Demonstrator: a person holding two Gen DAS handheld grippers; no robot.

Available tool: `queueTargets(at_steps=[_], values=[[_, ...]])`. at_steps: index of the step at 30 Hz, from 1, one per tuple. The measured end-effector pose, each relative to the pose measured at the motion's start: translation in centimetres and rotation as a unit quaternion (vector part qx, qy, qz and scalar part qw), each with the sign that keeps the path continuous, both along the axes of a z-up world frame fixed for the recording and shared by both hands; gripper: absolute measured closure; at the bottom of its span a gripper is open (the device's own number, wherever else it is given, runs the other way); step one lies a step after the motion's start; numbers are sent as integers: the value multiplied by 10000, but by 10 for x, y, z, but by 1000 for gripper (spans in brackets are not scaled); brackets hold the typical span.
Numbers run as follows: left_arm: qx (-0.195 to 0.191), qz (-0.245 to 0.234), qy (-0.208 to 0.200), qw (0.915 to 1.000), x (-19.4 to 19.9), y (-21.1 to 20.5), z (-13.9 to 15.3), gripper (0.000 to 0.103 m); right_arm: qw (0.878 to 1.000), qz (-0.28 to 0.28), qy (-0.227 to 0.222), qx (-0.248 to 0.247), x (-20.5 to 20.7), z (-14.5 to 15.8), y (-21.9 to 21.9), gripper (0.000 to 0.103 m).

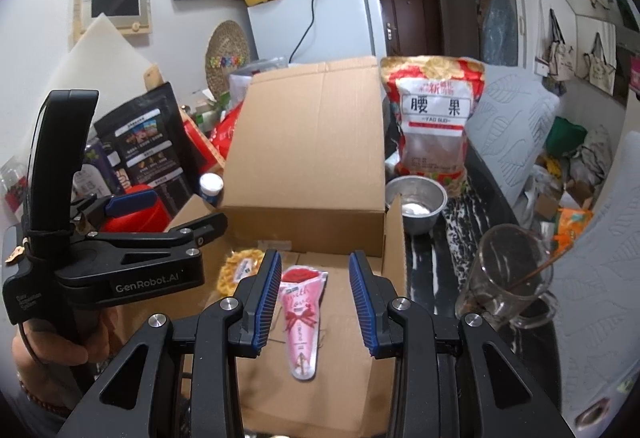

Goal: Organize snacks
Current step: 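Open both tools and withdraw them from the box toward the remaining snacks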

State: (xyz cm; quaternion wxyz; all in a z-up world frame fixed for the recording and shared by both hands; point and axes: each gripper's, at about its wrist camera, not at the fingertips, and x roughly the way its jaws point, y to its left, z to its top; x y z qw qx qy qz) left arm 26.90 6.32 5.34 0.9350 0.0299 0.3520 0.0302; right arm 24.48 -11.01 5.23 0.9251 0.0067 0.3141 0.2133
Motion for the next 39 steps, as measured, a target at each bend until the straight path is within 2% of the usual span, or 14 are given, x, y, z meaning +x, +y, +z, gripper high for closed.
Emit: queueTargets(at_steps=[12, 24, 26, 31, 34, 39], values=[[-21, -129, -408, 9991, -67, -7, 39, 10, 9992, -94, -377, 32, -61, 32, -12, 68], [-115, -426, -542, 9976, -131, -20, 46, 10, 9983, -249, -520, 59, -123, 37, -24, 67], [-155, -502, -548, 9971, -143, -23, 45, 10, 9981, -272, -539, 77, -132, 37, -26, 58], [-158, -656, -636, 9957, -170, -30, 42, 10, 9977, -335, -579, 70, -158, 35, -31, 57], [-132, -715, -696, 9949, -187, -35, 41, 10, 9975, -384, -578, 93, -172, 33, -35, 49], [-176, -840, -707, 9938, -210, -39, 38, 10, 9977, -402, -534, 99, -195, 26, -38, 48]])
